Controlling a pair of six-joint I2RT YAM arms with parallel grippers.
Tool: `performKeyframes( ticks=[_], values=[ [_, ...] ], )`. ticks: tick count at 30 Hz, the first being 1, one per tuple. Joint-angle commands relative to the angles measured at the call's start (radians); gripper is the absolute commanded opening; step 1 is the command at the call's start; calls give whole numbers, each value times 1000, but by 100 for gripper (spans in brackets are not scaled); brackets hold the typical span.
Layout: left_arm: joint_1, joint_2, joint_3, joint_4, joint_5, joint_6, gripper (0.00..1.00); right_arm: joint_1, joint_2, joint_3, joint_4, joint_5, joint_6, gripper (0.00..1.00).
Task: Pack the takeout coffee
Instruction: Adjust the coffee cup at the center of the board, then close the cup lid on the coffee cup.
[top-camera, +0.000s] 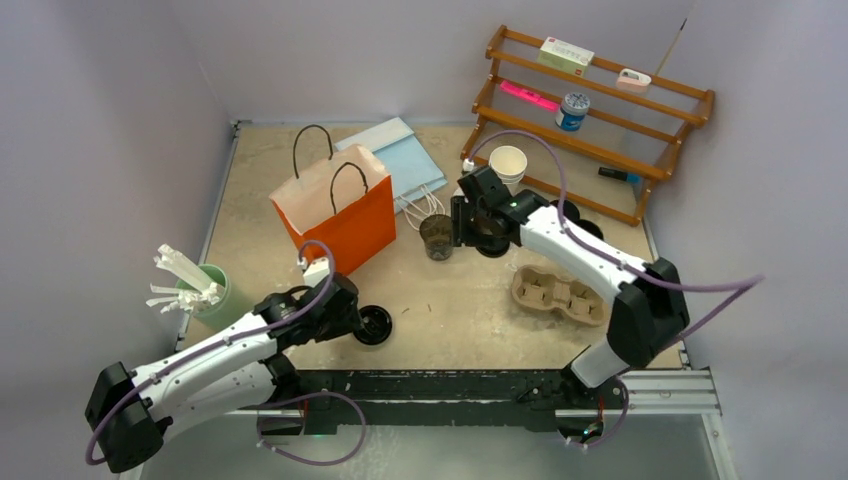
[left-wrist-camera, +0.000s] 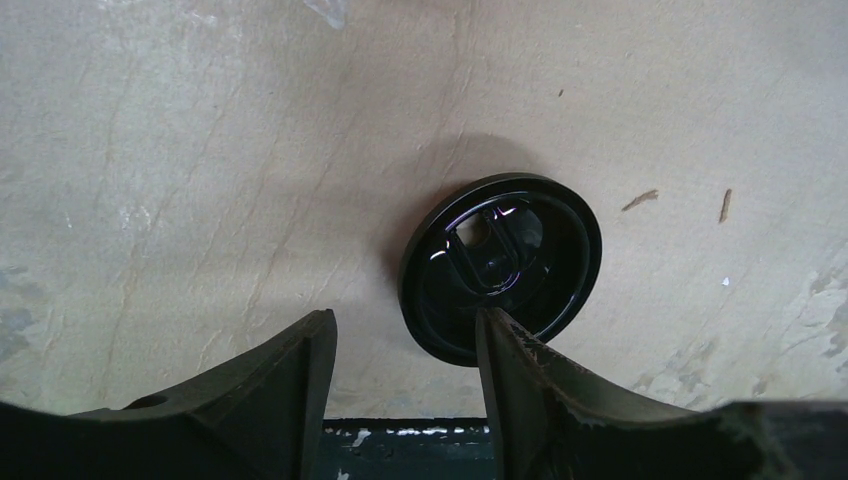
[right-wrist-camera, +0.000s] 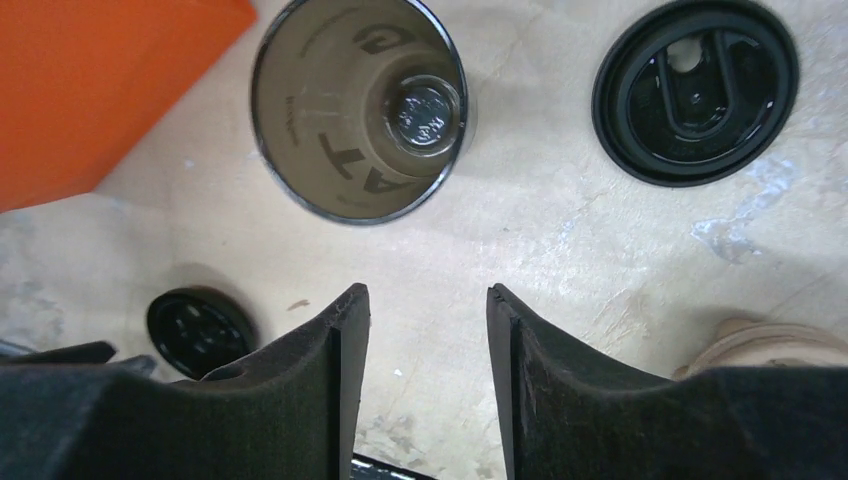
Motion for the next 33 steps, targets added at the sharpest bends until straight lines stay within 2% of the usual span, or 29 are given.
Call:
performKeyframes(
  ticks=[1,9,16,19,24,26,30,33],
  values=[
    [0,0,-26,79,40,3,55,-3,-122,-9,18,26,-37,50],
    [-1,44,-92,189,78,8,48,-3,-249,-67,73,-7,-84,52],
    [0,96,-109,272,88,31,35,-3,-401,-202,204,-181,-131,53],
    [-1,116,-101,280,82,39,32,-3,-465,-272,238,-201,-120,53],
    [0,107,-88,313,97,54,17,-3,-533,-358,252,-242,-111,52],
    [0,91,-72,350,145,65,15,-3,-558,-405,281,-279,-110,51],
    [3,65,-21,427,245,64,16,-3,-665,-562,440,-351,-80,50],
    [36,47,11,507,355,60,16,-3,-773,-711,636,-429,-4,52]
  ],
)
